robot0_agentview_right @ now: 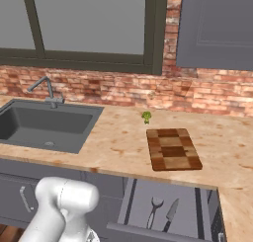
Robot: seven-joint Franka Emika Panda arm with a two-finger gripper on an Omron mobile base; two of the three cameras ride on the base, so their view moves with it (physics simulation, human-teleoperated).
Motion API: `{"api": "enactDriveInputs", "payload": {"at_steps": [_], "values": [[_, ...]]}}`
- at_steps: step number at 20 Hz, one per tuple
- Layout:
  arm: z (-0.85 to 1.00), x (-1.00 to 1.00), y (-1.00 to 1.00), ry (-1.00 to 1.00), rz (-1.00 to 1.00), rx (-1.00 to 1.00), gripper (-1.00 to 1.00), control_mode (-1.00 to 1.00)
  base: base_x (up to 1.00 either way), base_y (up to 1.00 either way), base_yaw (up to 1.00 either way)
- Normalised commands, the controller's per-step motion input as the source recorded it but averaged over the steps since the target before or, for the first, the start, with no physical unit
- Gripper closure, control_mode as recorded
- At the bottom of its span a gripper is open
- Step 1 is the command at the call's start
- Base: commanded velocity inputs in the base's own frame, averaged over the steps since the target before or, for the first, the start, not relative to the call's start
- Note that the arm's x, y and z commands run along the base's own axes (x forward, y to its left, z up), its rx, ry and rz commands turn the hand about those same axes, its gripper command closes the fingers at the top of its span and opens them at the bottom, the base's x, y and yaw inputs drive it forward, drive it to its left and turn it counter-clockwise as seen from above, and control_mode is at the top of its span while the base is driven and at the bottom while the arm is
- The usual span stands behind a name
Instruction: Open the drawer on the right and place the cutting tools on the cutting board.
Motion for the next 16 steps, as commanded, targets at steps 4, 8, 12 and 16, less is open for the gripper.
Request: {"api": "enactDriveInputs", "payload": {"at_steps": [4, 8, 12, 16], "values": [[0.34, -0.12, 0.0, 0.0, 0.0, -0.04, -1.0, -1.0, 0.0, 0.0, 0.0], [0.04, -0.2, 0.0, 0.0, 0.0, -0.1, -1.0, -1.0, 0.0, 0.0, 0.0], [-0.12, -0.64, -0.02, 0.05, 0.0, -0.14, -1.0, -1.0, 0.0, 0.0, 0.0], [-0.07, -0.9, -0.01, 0.03, 0.0, -0.16, -1.0, -1.0, 0.0, 0.0, 0.0]]}}
